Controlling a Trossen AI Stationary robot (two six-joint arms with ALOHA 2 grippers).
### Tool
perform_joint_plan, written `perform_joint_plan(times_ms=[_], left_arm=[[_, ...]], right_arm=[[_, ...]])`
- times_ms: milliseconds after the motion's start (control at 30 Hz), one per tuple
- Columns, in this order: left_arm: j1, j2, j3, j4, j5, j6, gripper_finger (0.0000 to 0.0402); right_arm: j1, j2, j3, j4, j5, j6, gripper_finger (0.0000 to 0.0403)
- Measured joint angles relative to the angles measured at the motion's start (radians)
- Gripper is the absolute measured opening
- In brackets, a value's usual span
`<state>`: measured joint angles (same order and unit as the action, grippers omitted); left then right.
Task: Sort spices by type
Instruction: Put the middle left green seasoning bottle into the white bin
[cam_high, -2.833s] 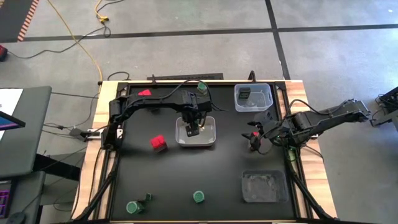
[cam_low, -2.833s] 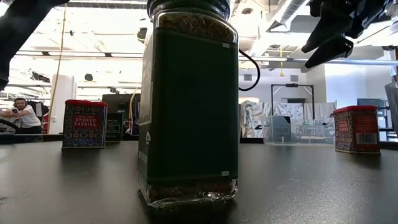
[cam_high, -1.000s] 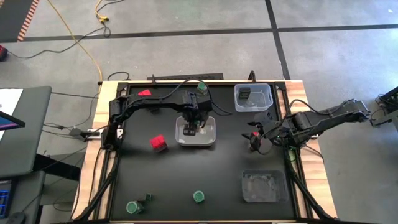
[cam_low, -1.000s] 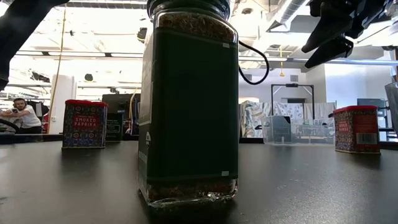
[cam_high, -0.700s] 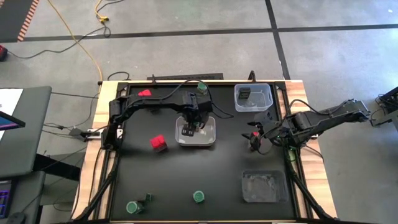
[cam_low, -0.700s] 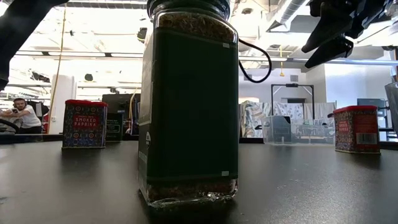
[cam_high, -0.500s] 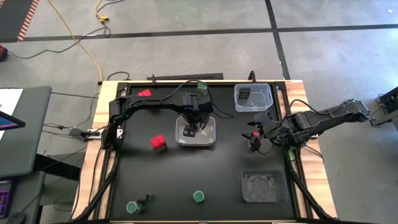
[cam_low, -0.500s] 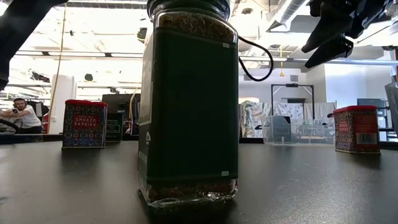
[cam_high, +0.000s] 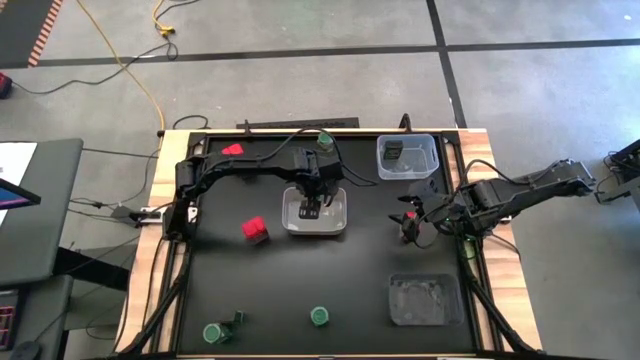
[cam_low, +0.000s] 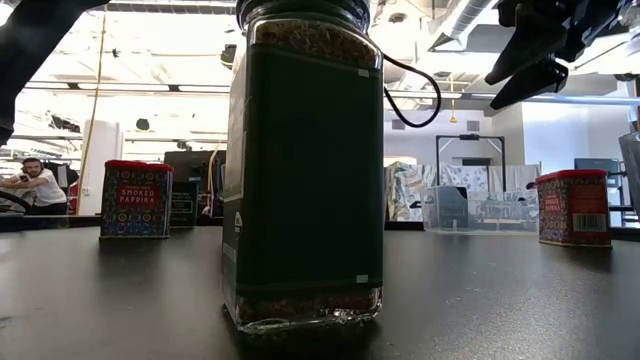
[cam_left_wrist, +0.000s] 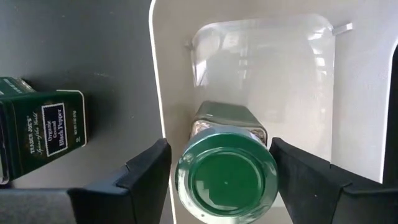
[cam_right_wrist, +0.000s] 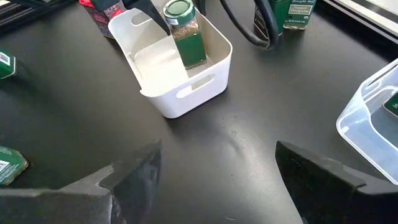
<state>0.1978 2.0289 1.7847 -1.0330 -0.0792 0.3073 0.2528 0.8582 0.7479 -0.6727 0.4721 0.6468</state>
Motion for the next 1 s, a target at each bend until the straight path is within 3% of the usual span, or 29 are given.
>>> perform_joint_plan(times_ms=[200, 733, 1000], left_arm=[[0.0, 0.0, 0.0, -0.001, 0.0, -0.031, 0.0258], [0.0, 0.0, 0.0, -0.009, 0.0, 0.163, 0.0256], [0.0, 0.0, 0.0, -0.008, 0.0, 0.182, 0.0205]], right_arm=[[0.0, 0.0, 0.0, 0.0, 0.0, 0.0, 0.034], [0.0, 0.0, 0.0, 0.0, 0.0, 0.0, 0.034], [0.0, 0.0, 0.0, 0.0, 0.0, 0.0, 0.034]])
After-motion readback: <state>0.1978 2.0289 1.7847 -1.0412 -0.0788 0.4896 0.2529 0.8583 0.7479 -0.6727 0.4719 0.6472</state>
